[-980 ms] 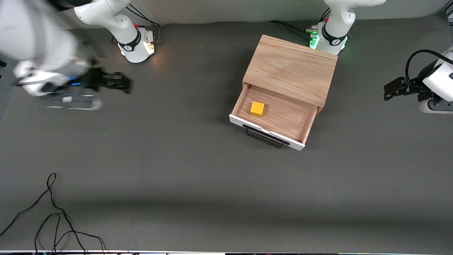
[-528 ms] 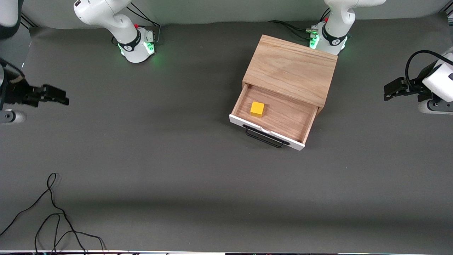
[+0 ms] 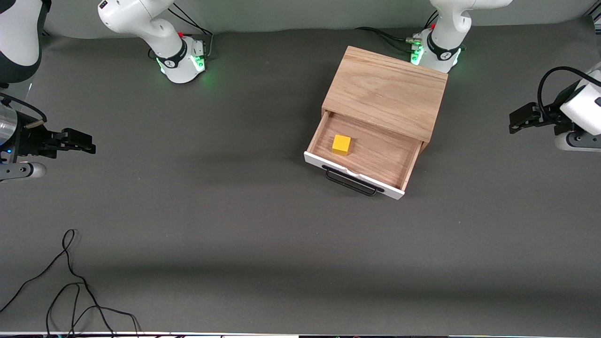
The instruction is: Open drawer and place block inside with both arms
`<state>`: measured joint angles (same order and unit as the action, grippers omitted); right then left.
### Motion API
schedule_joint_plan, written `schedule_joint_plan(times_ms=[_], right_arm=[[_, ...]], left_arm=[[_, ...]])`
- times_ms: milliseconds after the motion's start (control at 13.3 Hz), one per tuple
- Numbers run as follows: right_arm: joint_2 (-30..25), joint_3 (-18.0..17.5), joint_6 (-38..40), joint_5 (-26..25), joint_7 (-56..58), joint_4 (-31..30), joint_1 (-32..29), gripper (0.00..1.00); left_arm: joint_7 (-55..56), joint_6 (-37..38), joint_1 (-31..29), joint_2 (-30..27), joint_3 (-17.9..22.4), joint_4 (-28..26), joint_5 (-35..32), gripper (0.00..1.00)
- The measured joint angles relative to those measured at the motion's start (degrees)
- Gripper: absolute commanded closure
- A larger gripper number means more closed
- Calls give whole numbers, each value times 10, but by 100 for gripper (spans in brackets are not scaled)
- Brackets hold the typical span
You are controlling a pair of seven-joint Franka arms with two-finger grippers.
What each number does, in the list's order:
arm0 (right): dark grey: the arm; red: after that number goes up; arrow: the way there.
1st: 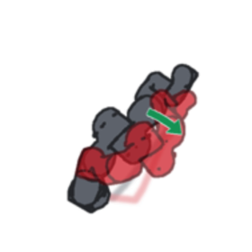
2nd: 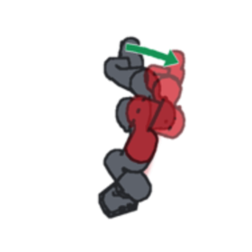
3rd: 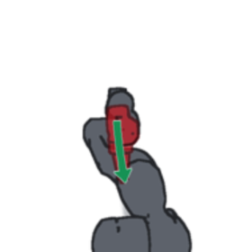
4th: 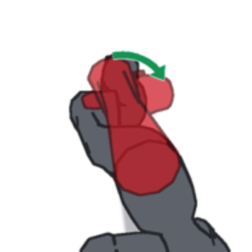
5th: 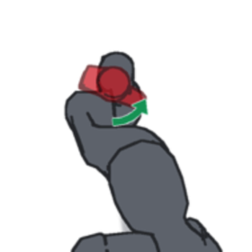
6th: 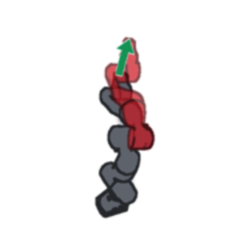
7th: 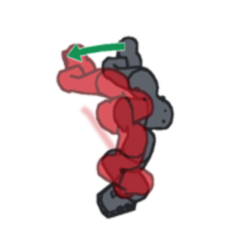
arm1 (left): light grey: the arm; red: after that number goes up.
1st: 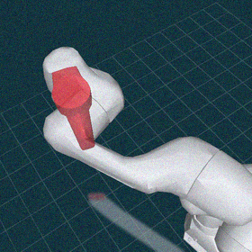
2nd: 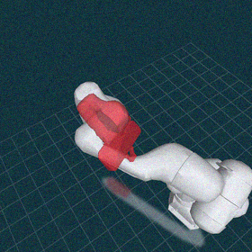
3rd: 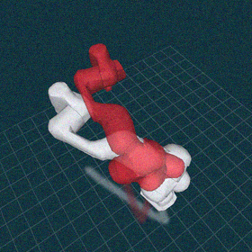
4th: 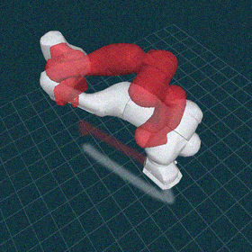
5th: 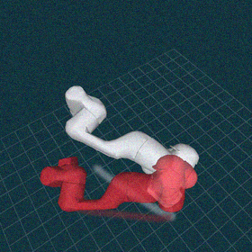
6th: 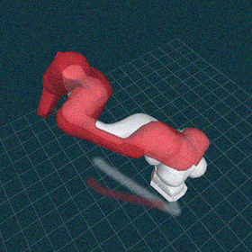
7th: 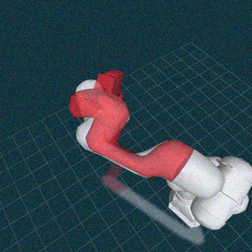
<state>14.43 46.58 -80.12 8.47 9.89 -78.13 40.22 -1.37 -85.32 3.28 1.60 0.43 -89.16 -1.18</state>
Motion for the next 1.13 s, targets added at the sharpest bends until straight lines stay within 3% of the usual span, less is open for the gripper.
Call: schedule_joint_plan(times_ms=[302, 452, 754, 1131], right_arm=[[0, 0, 0, 0, 0, 0, -1, 3], [-1, -21, 2, 0, 0, 0, -25, 4], [-15, -187, 2, 0, 0, 0, -197, 4], [-50, -310, -3, -1, -2, -28, -320, 4]], left_arm=[[0, 0, 0, 0, 0, 0, 0, 0], [0, 0, 0, 0, 0, 0, 0, 0], [0, 0, 1, 0, 0, 0, 0, 0], [0, 0, 1, 0, 0, 0, 0, 0]])
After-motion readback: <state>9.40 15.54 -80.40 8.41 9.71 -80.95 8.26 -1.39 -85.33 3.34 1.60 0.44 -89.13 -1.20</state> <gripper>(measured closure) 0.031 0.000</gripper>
